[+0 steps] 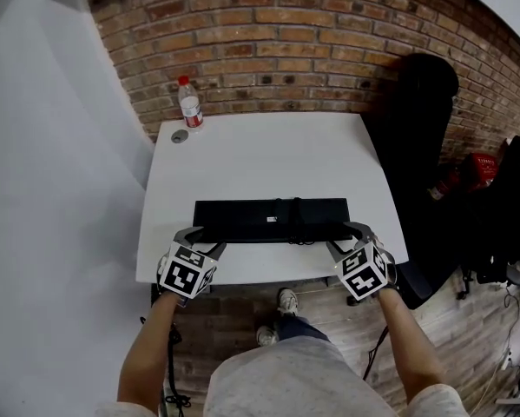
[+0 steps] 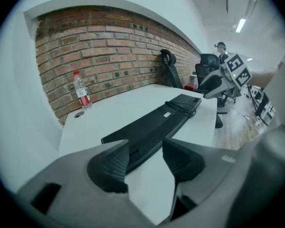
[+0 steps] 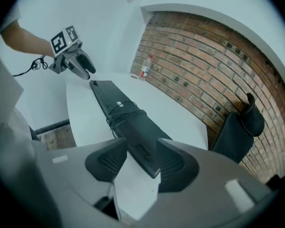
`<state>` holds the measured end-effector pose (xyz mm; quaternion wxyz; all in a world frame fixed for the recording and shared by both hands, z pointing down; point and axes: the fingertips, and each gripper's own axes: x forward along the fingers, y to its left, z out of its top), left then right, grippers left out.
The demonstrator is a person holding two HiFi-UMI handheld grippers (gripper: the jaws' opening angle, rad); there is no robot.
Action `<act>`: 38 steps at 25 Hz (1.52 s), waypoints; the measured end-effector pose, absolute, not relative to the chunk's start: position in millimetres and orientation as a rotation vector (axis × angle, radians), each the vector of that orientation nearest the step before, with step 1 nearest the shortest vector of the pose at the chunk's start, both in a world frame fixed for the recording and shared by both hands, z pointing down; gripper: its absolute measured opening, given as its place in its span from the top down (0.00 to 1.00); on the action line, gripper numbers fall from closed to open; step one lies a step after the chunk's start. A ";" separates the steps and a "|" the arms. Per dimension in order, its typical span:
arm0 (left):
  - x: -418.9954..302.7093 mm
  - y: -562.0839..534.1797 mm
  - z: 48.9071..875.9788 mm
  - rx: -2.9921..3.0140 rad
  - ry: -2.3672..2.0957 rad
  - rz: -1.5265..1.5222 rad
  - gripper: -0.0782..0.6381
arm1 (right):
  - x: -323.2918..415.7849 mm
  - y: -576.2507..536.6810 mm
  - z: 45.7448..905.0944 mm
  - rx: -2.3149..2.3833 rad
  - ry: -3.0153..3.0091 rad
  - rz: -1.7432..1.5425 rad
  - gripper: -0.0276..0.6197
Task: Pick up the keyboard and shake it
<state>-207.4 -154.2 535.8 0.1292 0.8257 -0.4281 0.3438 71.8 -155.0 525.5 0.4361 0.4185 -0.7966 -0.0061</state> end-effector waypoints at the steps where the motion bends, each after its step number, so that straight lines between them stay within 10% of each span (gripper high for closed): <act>1: -204.2 -152.9 528.2 2.408 -1.265 0.954 0.61 | 69.1 -153.1 521.2 1.061 -2.000 0.001 0.66; 18: -177.1 -132.3 432.4 2.379 -1.520 0.335 0.90 | 38.5 -127.0 432.1 1.384 -2.328 0.266 0.92; 38: -169.5 -134.9 439.4 2.323 -1.542 0.340 0.90 | 29.7 -126.9 438.4 1.392 -2.403 0.383 0.94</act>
